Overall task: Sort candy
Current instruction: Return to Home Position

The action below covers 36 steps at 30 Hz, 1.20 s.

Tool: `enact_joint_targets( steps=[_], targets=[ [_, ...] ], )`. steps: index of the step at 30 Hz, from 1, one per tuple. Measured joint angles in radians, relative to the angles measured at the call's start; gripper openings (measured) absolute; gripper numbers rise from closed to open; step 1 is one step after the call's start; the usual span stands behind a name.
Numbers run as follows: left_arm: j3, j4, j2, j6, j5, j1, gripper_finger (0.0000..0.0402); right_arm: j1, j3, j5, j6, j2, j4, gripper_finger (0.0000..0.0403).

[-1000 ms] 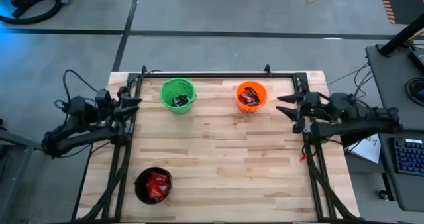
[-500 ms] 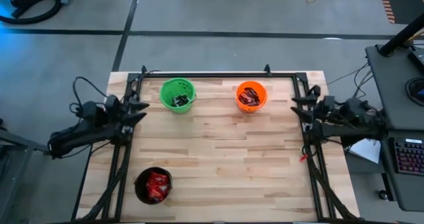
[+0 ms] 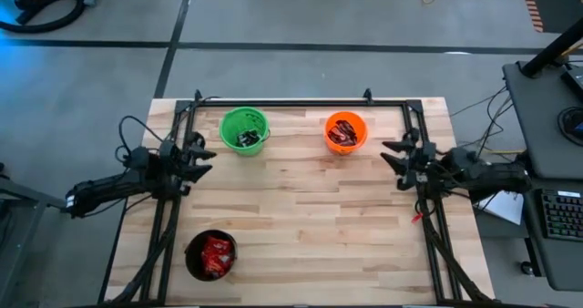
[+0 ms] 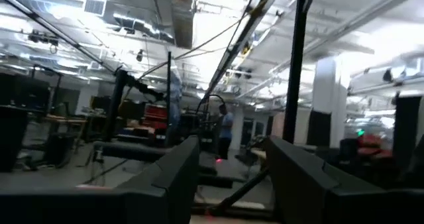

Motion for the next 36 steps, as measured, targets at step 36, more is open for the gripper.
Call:
enact_joint_targets(
  steps=[36],
  targets=[
    [-0.002,-0.310,0.010,0.195,-0.004,0.000,0.0160,-0.002,-0.158,0.188,-0.019,-0.010,0.055,0.0166]
  ],
)
